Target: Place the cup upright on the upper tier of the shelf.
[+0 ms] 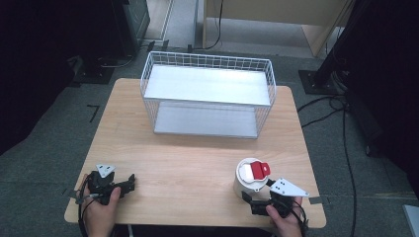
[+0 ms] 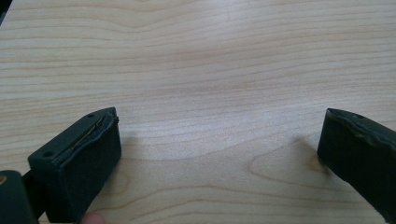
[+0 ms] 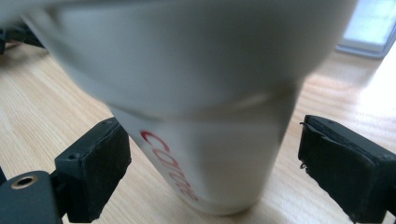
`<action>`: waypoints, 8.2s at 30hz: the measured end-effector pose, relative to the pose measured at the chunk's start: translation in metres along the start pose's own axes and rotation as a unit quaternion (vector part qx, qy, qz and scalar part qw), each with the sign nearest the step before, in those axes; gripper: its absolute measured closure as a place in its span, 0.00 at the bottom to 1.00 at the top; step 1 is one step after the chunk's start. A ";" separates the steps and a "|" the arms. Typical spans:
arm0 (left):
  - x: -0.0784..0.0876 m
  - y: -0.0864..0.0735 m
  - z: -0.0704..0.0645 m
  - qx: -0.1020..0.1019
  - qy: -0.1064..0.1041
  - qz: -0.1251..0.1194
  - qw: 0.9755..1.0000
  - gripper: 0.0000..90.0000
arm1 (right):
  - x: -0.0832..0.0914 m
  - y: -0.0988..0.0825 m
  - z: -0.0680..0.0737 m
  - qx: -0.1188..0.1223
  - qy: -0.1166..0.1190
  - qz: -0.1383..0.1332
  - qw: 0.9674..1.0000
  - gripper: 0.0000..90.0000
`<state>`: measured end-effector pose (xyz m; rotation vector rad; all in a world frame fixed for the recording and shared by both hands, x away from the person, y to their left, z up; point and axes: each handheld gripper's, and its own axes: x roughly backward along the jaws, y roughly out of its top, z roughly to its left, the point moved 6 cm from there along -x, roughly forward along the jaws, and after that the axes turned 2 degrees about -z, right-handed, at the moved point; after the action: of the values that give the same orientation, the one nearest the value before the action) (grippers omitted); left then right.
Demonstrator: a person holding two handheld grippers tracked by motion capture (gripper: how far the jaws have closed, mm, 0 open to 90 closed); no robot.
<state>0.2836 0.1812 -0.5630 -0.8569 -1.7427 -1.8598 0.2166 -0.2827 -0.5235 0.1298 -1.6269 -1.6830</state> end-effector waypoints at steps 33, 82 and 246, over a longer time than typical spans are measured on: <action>0.000 0.000 0.000 0.002 0.001 0.000 1.000 0.00 | -0.015 0.026 0.012 0.023 -0.028 -0.054 0.998 0.06; 0.000 0.000 -0.001 0.001 0.000 0.000 1.000 0.00 | -0.021 0.041 0.031 0.007 -0.049 -0.090 0.995 0.09; 0.000 0.000 -0.002 -0.008 -0.006 0.000 1.000 0.00 | -0.078 0.208 -0.033 0.056 -0.134 -0.176 0.974 0.00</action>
<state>0.2837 0.1792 -0.5629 -0.8763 -1.7380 -1.8752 0.3827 -0.2397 -0.3786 0.2698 -1.9935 -1.9379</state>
